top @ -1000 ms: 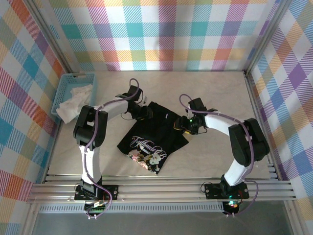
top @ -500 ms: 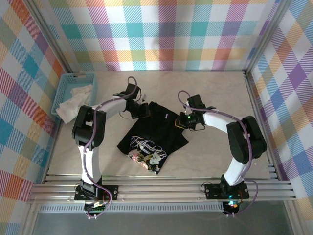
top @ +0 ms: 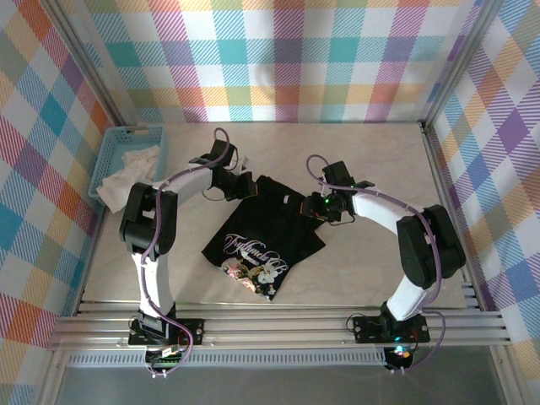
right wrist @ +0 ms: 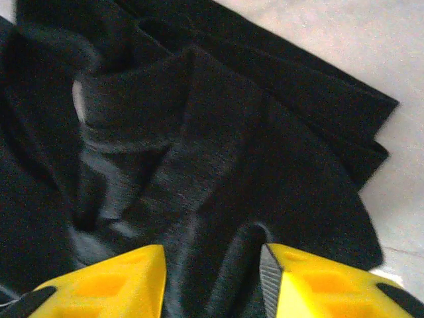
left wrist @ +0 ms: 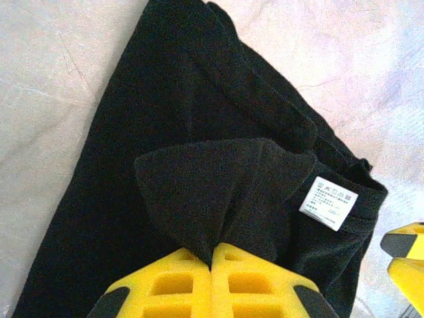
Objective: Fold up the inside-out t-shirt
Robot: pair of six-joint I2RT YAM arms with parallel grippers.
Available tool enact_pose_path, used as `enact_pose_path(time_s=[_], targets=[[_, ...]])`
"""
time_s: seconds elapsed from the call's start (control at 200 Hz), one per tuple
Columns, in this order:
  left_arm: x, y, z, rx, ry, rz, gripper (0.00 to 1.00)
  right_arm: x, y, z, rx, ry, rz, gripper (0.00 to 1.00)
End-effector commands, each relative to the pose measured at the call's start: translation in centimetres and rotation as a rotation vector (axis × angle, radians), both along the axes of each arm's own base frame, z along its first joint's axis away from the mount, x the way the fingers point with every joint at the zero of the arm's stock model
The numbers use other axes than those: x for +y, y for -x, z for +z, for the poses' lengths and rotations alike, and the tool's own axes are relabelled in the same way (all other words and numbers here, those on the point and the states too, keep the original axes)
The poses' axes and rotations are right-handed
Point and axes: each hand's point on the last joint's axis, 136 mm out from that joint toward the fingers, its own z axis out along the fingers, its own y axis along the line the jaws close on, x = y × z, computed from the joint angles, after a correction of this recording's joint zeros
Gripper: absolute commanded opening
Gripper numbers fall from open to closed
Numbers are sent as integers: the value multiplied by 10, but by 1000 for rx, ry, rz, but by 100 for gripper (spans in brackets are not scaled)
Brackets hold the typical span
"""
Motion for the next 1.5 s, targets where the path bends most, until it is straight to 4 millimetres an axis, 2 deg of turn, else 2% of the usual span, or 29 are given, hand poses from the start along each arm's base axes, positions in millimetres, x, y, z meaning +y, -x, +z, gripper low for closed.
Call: enact_pose_path(time_s=[0.0, 0.125, 0.31, 0.395, 0.5, 0.6, 0.77, 0.86, 0.9, 0.97, 1.11, 1.315, 1.43, 1.495], targets=[[-1, -10, 18, -45, 35, 7, 0, -1, 1, -6, 20, 81, 0, 47], [-1, -9, 16, -40, 34, 5, 0, 13, -4, -17, 37, 77, 21, 47], [-1, -9, 15, -38, 32, 2, 0, 17, -10, -26, 44, 88, 31, 39], [-1, -9, 16, -41, 35, 2, 0, 20, -12, -26, 39, 81, 38, 33], [-1, -10, 18, -45, 35, 2, 0, 28, -14, -21, 26, 35, 59, 16], [2, -10, 22, -51, 31, 9, 0, 33, -17, -4, -29, 3, 90, 0], [9, -13, 34, -77, 47, 38, 0, 41, -18, 45, -170, -109, 126, 0], [10, -14, 35, -79, 52, 44, 0, 31, -12, 45, -142, -59, 101, 0], [9, -14, 34, -75, 55, 45, 0, 22, -9, 38, -110, -4, 81, 9], [9, -13, 31, -68, 59, 44, 0, 3, -5, 23, -71, 104, 36, 31], [8, -13, 26, -56, 60, 43, 0, -4, -3, 9, -49, 146, 15, 47], [8, -13, 23, -48, 55, 39, 0, 3, -11, -9, 0, 162, 11, 57], [8, -12, 20, -41, 54, 38, 0, 6, -16, -23, 19, 180, 10, 58], [8, -12, 19, -42, 55, 36, 0, 10, -21, -25, 13, 170, 13, 54]])
